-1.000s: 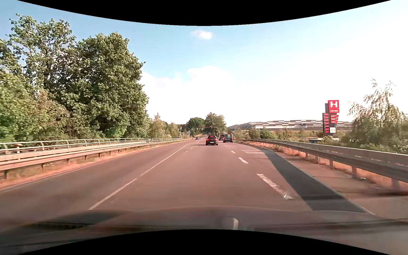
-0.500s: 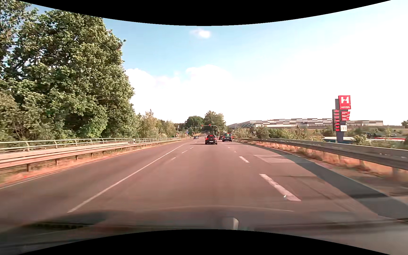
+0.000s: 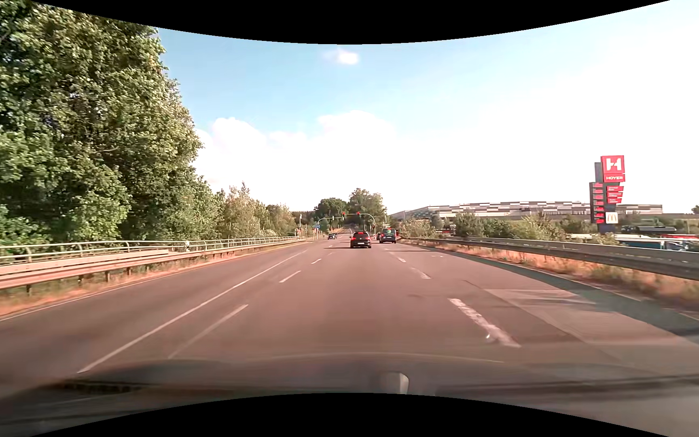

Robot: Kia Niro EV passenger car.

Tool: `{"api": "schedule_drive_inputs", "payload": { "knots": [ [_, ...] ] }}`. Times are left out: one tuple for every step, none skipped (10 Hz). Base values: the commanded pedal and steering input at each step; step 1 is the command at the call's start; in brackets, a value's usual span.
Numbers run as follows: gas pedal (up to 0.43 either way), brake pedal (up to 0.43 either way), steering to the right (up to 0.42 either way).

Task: Follow the waypoints while adhering to traffic rules and regulations

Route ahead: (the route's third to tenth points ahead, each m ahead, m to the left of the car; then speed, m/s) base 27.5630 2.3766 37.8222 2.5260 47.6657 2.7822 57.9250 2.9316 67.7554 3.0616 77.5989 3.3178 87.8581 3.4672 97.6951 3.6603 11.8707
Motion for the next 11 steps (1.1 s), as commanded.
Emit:
{"api": "schedule_drive_inputs", "payload": {
  "knots": [
    [0.0,0.0,0.0],
    [0.0,0.0,0.0],
    [0.0,0.0,0.0],
    [0.0,0.0,0.0],
    [0.0,0.0,0.0],
    [0.0,0.0,0.0],
    [0.0,0.0,0.0],
    [0.0,0.0,0.0],
    [0.0,0.0,0.0],
    [0.0,0.0,0.0],
    [0.0,0.0,0.0]
  ]
}}
